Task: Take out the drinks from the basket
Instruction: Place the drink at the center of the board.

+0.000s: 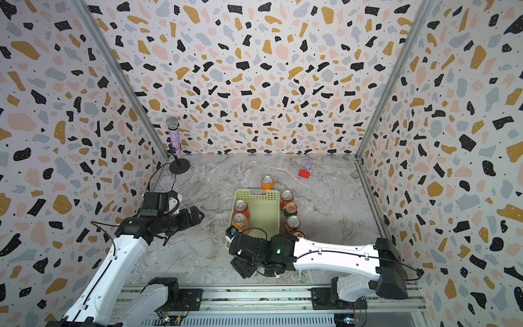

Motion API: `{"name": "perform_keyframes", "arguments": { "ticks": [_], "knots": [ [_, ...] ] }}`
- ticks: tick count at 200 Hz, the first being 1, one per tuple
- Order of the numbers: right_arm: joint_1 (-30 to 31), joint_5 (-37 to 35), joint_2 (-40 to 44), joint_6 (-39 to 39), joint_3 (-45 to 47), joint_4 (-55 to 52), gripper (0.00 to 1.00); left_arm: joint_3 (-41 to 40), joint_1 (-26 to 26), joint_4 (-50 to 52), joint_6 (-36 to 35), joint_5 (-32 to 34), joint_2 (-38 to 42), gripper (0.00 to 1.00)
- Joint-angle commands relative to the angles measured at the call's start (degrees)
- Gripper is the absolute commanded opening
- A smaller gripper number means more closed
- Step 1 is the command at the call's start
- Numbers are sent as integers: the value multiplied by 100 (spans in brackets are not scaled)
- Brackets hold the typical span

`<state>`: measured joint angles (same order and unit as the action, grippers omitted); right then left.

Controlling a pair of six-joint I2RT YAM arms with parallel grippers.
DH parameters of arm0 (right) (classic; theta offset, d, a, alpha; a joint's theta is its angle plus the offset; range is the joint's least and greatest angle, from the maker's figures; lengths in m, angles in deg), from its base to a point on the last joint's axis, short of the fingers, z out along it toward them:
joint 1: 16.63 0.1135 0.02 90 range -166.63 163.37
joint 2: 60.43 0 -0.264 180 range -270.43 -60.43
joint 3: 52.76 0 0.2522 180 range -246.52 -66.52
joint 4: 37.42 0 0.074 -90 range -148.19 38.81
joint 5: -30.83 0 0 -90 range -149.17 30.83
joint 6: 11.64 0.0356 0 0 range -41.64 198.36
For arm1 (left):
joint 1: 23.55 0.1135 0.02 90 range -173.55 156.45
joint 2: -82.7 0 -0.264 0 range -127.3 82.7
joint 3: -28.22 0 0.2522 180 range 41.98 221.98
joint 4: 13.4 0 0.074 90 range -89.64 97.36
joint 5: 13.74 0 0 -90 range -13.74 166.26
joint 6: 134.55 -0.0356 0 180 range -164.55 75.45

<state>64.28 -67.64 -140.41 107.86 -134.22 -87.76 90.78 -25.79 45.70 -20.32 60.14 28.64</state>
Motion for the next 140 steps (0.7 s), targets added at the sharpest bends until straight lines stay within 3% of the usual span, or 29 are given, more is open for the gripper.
{"name": "perform_keyframes", "arguments": {
  "ticks": [1,140],
  "knots": [
    [98,-216,-144,-84,-18,328,21,60,26,-118,3,48,61,100],
    [241,-493,-1192,-84,196,545,23,60,31,-114,16,12,45,100]
  ]
}}
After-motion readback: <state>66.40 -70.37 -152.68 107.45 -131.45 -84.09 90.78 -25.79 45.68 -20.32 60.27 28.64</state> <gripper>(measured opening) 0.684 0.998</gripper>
